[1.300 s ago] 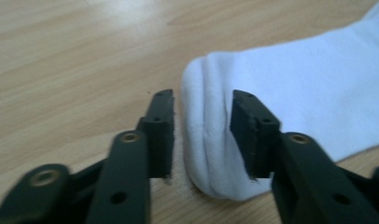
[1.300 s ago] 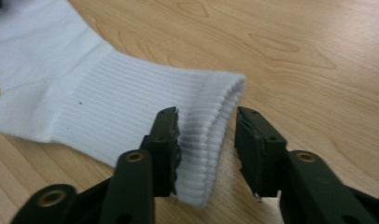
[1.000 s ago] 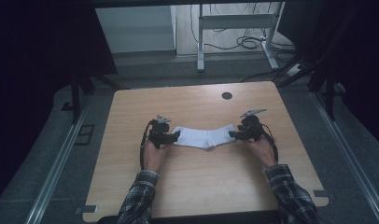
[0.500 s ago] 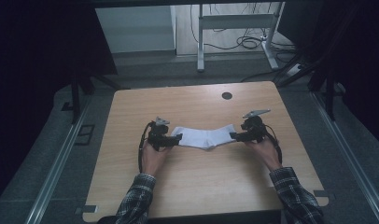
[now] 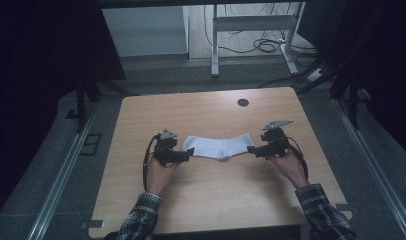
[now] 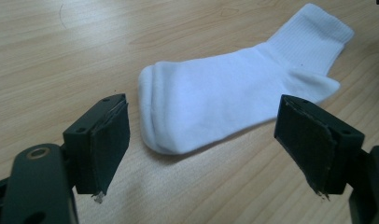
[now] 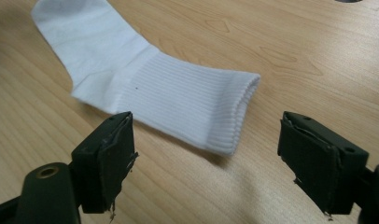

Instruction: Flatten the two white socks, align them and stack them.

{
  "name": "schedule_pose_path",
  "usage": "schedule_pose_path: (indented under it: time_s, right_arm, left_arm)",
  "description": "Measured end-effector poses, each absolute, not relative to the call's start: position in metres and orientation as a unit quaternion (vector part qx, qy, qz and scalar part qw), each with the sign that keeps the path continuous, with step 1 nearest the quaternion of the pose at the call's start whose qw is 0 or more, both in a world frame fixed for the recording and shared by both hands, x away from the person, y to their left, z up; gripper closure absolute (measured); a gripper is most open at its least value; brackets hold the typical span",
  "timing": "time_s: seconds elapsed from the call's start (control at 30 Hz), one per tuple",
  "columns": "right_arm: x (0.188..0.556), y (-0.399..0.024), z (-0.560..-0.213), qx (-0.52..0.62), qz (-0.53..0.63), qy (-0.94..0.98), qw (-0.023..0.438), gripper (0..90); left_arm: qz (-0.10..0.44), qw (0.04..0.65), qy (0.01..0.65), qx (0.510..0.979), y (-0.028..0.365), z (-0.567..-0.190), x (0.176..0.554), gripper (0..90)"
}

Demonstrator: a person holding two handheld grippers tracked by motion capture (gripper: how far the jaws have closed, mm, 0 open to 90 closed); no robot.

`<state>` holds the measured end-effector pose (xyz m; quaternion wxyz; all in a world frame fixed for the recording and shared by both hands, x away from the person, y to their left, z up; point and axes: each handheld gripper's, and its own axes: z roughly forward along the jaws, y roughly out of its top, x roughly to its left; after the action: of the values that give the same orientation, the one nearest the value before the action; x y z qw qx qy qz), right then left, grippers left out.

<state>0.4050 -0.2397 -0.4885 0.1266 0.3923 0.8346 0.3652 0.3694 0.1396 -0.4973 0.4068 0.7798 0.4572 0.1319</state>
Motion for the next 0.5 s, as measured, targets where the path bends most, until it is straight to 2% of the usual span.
schedule_pose_path:
  time_s: [0.5]
  right_arm:
    - [0.384, -0.25, -0.48, 0.376, 0.363, 0.841, 0.138, 13.3]
  left_arm:
    - [0.14, 0.4, 0.437, 0.793, 0.144, -0.491, 0.342, 16.0]
